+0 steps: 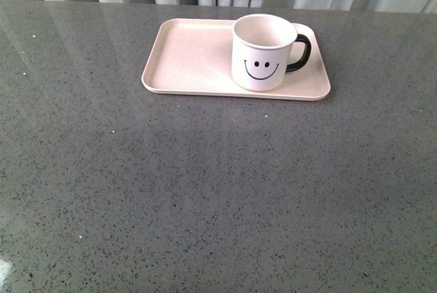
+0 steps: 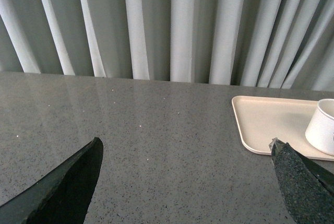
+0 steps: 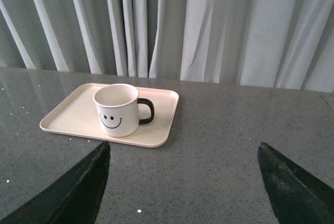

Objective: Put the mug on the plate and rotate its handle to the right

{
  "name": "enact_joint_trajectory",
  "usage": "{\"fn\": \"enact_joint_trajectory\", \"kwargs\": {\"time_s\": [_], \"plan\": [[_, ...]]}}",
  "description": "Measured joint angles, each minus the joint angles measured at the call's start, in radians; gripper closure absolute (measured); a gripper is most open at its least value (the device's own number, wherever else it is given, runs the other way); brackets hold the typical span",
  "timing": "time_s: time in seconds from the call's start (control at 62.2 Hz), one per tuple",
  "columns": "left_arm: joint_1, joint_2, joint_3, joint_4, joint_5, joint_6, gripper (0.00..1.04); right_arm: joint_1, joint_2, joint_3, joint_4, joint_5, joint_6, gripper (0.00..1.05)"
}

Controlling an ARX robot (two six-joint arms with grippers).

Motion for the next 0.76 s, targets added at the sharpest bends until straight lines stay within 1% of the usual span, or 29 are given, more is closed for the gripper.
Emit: {"fn": "enact_joint_trajectory", "kwargs": {"time_s": [0.048,0.08,0.145,0.756], "plan": [[0.000,0.000,0.000,0.000,0.000,0.000,0.09,0.000,0.000,0.000,0.000,0.000,0.000,0.09],[0.000,0.000,0.000,0.000,0.000,0.000,0.09,0.000,0.000,0.000,0.000,0.000,0.001,0.08],[0.000,0.000,0.000,0.000,0.000,0.000,0.09,0.000,0.000,0.000,0.000,0.000,0.001,0.10],[0.000,0.000,0.000,0.000,0.000,0.000,0.09,0.000,0.000,0.000,0.000,0.000,0.001,0.09]]}}
